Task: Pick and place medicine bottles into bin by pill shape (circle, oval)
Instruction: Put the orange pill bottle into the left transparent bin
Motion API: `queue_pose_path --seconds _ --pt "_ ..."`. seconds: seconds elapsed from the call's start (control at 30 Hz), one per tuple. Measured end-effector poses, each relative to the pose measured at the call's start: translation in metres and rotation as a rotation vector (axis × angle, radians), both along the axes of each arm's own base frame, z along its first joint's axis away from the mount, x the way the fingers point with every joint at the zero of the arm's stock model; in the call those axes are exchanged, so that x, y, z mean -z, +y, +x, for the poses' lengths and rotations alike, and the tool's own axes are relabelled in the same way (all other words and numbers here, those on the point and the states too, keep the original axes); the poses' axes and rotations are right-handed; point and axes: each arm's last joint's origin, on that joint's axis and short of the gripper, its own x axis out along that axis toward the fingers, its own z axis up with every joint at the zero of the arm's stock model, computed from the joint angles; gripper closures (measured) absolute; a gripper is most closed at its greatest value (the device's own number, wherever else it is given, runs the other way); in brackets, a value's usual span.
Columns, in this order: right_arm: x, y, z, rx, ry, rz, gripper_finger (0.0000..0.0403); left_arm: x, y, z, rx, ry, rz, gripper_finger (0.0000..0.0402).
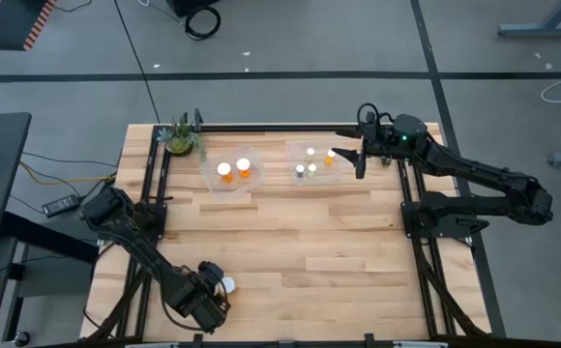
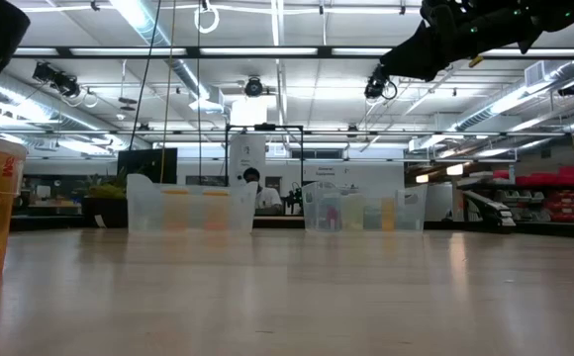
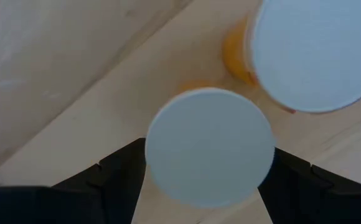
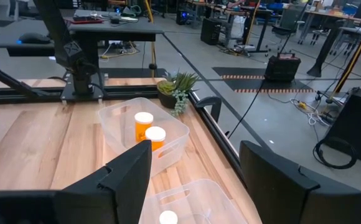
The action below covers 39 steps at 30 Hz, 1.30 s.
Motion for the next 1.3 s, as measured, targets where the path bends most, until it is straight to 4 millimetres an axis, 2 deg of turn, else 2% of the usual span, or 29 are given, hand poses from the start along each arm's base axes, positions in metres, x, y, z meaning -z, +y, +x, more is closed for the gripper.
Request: queue_pose_path --seconds 0.17,0.5,0.67,0.77,1.0,1.1,1.3 --pt "0.000 0.000 0.000 0.000 -0.003 -0.001 0.0152 0.000 0.001 0.001 0.010 -0.003 0.007 0.0129" --pt "-0.001 0.000 0.000 0.000 -0.006 -0.004 0.0152 -0.002 0.009 0.007 0.057 -0.024 0.039 0.0196" --pt "-0.001 0.000 0.000 0.000 -0.006 -0.004 0.0152 -0.007 0.015 0.008 0.069 -0.016 0.049 0.0198" --pt "-0.001 0.000 0.000 0.000 -0.007 -0.005 0.0152 -0.014 0.021 0.005 0.065 0.003 0.064 0.0184" --pt "-0.001 0.000 0.000 0.000 -0.013 -0.008 0.0152 -0.040 0.054 0.000 0.061 0.033 0.176 0.0199" --pt "-0.001 0.000 0.000 0.000 -0.013 -0.007 0.0152 -0.049 0.074 0.007 0.094 0.007 0.233 0.0199" --pt "-0.001 0.000 0.000 0.000 -0.013 -0.007 0.0152 -0.056 0.123 0.031 0.182 0.021 0.338 0.0174"
